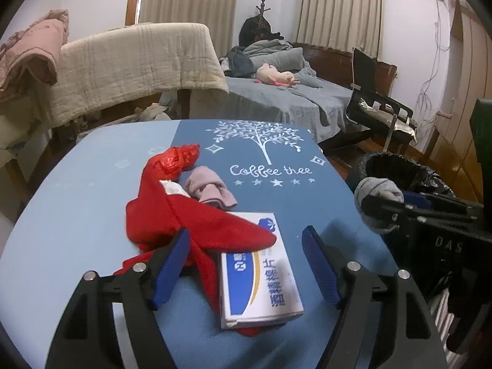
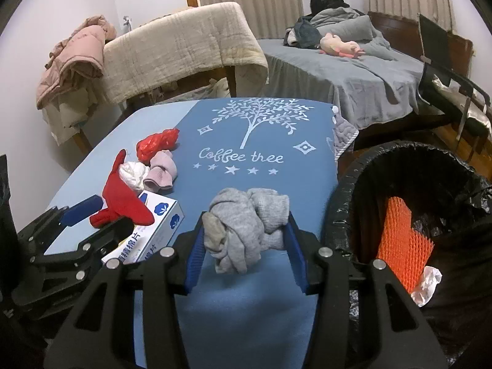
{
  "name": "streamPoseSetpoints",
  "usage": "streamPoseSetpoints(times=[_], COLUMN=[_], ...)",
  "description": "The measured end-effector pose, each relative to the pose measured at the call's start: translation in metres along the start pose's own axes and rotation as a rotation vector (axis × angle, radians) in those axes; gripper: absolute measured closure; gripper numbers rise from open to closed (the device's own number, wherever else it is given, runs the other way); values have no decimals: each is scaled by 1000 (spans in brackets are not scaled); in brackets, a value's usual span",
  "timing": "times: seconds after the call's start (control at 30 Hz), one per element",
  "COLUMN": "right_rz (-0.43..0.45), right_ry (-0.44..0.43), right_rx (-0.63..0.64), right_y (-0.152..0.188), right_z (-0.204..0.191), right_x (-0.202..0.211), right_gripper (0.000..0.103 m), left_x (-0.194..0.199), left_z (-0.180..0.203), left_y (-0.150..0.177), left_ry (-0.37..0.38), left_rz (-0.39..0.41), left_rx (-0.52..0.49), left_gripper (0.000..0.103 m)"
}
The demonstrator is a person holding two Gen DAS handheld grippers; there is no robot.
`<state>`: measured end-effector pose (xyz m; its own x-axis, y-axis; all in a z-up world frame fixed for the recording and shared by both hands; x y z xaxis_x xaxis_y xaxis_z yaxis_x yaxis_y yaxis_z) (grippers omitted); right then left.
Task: Collect trash
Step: 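Grasp the red glove with the left tool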
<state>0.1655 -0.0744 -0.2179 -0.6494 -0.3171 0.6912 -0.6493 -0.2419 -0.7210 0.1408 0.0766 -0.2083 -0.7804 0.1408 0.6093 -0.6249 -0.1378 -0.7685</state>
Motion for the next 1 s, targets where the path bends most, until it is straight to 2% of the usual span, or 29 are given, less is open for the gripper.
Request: streamPoseSetpoints(times=[0.27,0.47,0.5,0.57,0.67,0.8,1.0], right_rz=[8,9,9,9,14,22,56], right_ry=[-10,-20,-21,-21,-19,-22,-23], right_rx=[-7,-2,3,13,26,26,24], right_y=[0,-9,-10,-13,-17,-20,-28], right_z=[1,-4,-7,-9,-12,-13,-13], right_x=[-2,-9,-10,-10,-9,-6,7], right_gripper=[57,57,57,57,57,57,57], left_x=[-4,-26,-30,-35,-32,-17,15], left_z=[-34,-53,-54,-56,-58,-58,-54], left_y=[-17,-21,-21,-18,-18,-22,-42], left_ry=[-81,-104,-107,-97,-81,-72,-68], left_rz=[30,-3,-11,-32,-31,-3,69], left_rx=[51,90,94,101,106,100,87], left_gripper=[25,25,28,62,85,94,95])
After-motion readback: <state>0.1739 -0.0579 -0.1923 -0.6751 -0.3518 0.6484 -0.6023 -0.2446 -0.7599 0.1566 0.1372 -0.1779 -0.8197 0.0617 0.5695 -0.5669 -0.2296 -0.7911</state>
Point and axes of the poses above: each gripper's, at about its wrist camera, not at the fingertips, and x roughly against the way its jaws point, z to its right, y to its underside, the point moved 9 cm from there along -x, roughly the way its jaws point, and after that the axes turned 7 degrees about x, right-handed, at the moved point
